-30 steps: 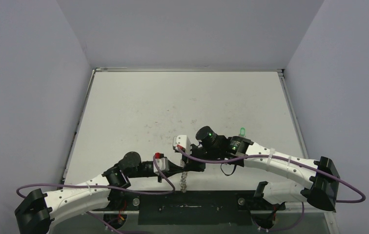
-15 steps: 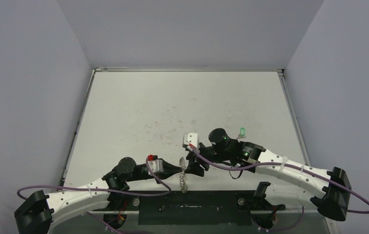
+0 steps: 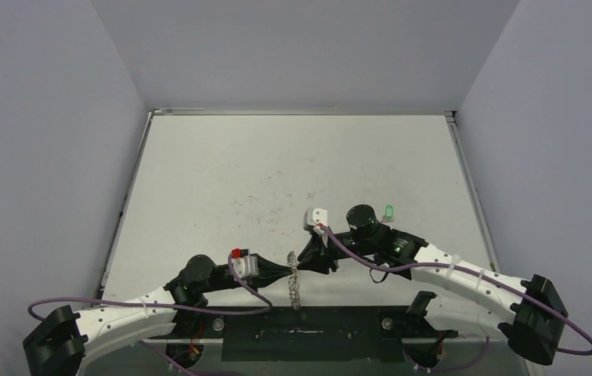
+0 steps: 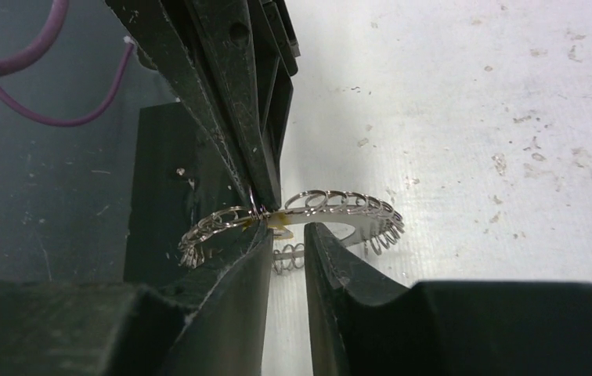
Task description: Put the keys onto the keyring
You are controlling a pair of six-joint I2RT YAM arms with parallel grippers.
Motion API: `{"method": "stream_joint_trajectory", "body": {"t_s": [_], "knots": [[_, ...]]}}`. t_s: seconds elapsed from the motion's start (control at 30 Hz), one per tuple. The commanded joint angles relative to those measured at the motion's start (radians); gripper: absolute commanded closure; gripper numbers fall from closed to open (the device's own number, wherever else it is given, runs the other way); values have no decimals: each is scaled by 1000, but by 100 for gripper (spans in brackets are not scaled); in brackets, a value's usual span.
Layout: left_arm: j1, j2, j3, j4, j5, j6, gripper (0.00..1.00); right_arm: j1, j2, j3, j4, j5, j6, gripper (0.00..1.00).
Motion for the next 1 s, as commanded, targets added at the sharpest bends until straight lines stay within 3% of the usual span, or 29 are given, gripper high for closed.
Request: {"method": "stream_joint_trajectory", "body": {"t_s": [0.0,0.23,0.4,0.6,0.77,0.97], "knots": [[-7,-17,23,70,2,-11,100,-1,41,0,117,-68,30,77],[-7,-29,32,40,2,-6,100,-2,40,-10,126,-74,56,72],[-6,-37,33,26,2,0,100,-2,-30,-26,103,-16,66,53],[-6,-45,36,13,-7,0,100,13,-67,-38,113,10,114,46],[-6,-48,41,3,-12,2,100,55,-5,-28,105,35,128,52],[-7,-53,42,-3,-9,0,100,61,40,-23,86,47,112,71]]}}
